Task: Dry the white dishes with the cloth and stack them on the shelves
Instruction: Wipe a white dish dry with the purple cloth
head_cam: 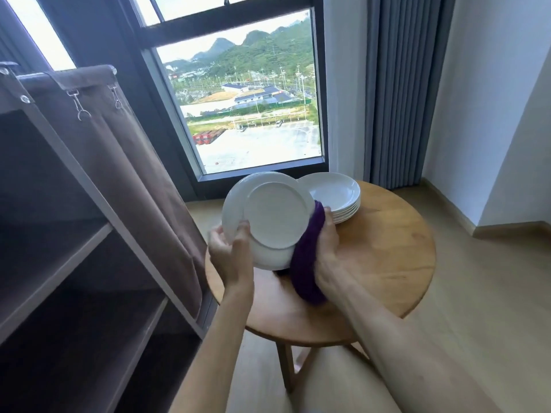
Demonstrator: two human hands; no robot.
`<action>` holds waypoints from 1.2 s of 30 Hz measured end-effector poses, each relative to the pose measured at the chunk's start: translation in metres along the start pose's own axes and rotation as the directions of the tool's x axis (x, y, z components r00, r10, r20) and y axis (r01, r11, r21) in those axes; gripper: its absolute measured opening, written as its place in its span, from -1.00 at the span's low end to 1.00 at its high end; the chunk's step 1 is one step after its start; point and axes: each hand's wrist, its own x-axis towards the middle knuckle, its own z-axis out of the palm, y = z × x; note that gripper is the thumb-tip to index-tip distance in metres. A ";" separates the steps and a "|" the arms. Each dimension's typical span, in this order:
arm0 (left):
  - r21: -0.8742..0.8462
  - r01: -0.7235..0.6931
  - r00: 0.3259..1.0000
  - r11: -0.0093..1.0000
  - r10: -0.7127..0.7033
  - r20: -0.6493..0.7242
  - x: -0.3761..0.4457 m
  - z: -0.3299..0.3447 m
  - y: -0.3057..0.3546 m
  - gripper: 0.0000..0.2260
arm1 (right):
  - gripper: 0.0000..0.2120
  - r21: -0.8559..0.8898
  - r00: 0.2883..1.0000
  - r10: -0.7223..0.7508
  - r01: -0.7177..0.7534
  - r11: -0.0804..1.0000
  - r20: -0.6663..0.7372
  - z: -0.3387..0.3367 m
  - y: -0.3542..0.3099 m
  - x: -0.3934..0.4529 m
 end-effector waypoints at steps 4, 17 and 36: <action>0.446 -0.120 0.979 0.887 0.031 0.203 0.018 -0.017 0.019 -0.14 | -0.58 -0.357 0.874 -0.385 0.476 0.804 0.297 0.021 -0.044 -0.004; 0.399 -0.645 0.731 0.652 0.373 0.571 0.050 -0.014 0.052 -0.47 | -0.49 -0.493 0.541 -0.262 0.839 0.228 0.799 0.060 -0.071 -0.018; -0.605 0.203 0.972 0.770 -0.233 0.029 0.007 0.005 0.004 -0.61 | -0.54 -0.189 0.985 -0.171 0.174 0.966 0.031 0.023 0.002 0.013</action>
